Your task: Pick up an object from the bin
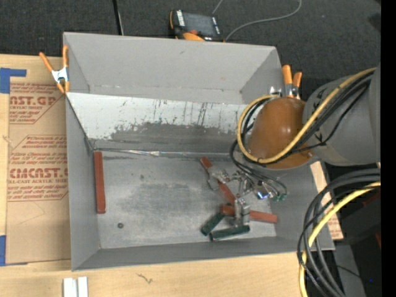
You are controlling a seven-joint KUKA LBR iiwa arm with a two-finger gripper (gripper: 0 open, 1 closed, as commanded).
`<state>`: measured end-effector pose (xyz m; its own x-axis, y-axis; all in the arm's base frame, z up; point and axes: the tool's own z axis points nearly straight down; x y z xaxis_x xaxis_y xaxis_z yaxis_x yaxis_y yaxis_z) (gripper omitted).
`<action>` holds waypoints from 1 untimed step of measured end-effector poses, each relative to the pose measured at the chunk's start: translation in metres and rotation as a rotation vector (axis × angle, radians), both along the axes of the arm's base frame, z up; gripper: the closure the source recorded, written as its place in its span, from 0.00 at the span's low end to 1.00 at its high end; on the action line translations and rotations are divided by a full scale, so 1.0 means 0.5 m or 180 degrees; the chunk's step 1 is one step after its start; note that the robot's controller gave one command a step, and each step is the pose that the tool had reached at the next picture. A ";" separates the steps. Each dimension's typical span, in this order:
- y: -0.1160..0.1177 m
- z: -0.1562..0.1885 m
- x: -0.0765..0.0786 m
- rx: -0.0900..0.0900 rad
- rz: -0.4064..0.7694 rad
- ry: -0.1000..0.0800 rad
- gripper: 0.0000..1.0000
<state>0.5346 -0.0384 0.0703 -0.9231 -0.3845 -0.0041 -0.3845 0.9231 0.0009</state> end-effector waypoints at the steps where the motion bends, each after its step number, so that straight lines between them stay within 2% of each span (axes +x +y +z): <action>1: 0.003 0.000 -0.077 -0.0006 0.1257 -0.0002 0.00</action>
Offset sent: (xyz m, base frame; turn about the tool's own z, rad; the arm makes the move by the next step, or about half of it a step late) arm -0.0394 -0.0003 -0.0003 -0.3943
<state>0.4959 -0.0371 0.0703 -0.7041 -0.7101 -0.0035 -0.7101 0.7041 -0.0010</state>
